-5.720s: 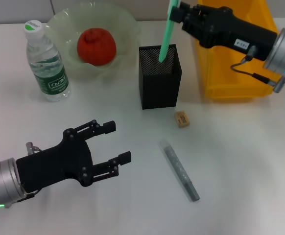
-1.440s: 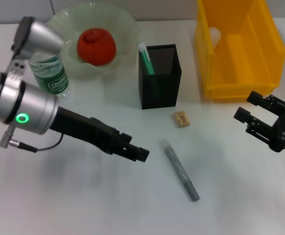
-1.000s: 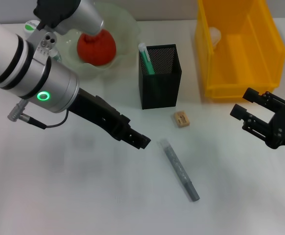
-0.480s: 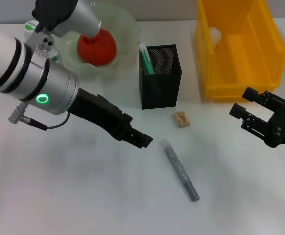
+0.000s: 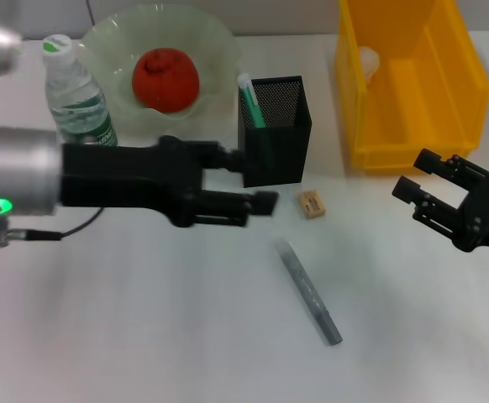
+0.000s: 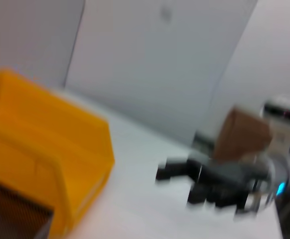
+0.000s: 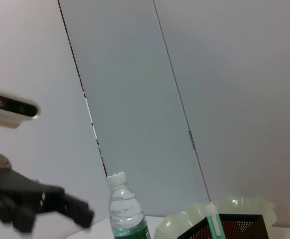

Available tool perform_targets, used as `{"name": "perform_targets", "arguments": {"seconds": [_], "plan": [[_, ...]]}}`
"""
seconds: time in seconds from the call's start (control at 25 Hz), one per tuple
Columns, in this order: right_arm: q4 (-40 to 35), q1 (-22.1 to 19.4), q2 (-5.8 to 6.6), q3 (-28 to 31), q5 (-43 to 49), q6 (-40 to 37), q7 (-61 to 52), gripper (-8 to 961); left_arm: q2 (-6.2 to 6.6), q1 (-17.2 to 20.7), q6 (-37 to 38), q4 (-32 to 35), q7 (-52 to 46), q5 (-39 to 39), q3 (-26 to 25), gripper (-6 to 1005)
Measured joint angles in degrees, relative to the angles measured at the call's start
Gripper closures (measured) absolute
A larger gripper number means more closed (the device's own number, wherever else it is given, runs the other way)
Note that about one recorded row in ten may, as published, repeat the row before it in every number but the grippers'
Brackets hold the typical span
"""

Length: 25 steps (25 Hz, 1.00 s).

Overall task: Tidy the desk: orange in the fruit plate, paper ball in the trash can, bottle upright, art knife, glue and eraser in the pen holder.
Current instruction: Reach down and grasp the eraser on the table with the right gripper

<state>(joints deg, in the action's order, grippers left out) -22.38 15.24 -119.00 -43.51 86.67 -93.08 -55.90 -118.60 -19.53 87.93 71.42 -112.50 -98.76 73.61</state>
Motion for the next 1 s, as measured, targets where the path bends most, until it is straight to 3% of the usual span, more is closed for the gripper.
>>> {"name": "perform_targets", "arguments": {"seconds": [0.08,0.12,0.2,0.24,0.4,0.52,0.56,0.68,0.72,0.76,0.84,1.0], "plan": [[-0.06,0.27,0.00,0.00,0.00,0.00,-0.08,343,0.03,1.10,1.11,-2.74,4.49,3.83,-2.03,229],[-0.04,0.65,0.00,0.00,0.00,0.01,-0.16,343,0.04,2.33,4.64,-9.67,13.46,10.74,-6.69,229],[-0.05,0.86,0.00,0.00,0.00,0.11,-0.24,343,0.09,2.60,7.86,-15.39,19.81,14.55,-10.02,230],[-0.31,1.35,0.00,0.01,0.00,0.63,-0.61,344,0.21,2.53,12.78,-23.06,28.37,17.87,-14.05,230],[-1.32,2.56,0.05,0.01,0.11,2.05,-2.43,344,0.33,2.23,18.70,-32.04,40.74,19.03,-18.84,230],[-7.39,4.43,0.20,0.01,4.34,4.33,-11.97,344,0.25,3.07,21.38,-39.55,52.10,19.12,-21.01,231],[-7.39,4.43,0.20,0.01,4.34,4.33,-11.97,344,0.25,3.07,21.38,-39.55,52.10,19.12,-21.01,231],[-16.32,6.24,0.01,0.01,12.14,5.79,-25.93,345,0.28,3.38,21.07,-42.56,55.45,18.86,-21.05,231],[-22.40,8.40,-0.03,-0.01,18.53,5.66,-35.76,345,0.36,3.37,20.82,-43.09,55.68,18.69,-20.94,231],[-22.40,8.40,-0.03,-0.01,18.53,5.66,-35.76,345,0.38,3.35,20.33,-43.43,55.77,18.36,-20.83,231],[-30.01,12.14,-0.03,-1.51,27.17,5.14,-48.43,345,0.39,3.41,19.24,-43.72,55.83,17.37,-20.84,231],[-35.95,16.35,0.20,-5.56,35.46,4.68,-60.56,345,0.35,3.47,18.41,-44.28,55.86,16.94,-20.75,231]]}}
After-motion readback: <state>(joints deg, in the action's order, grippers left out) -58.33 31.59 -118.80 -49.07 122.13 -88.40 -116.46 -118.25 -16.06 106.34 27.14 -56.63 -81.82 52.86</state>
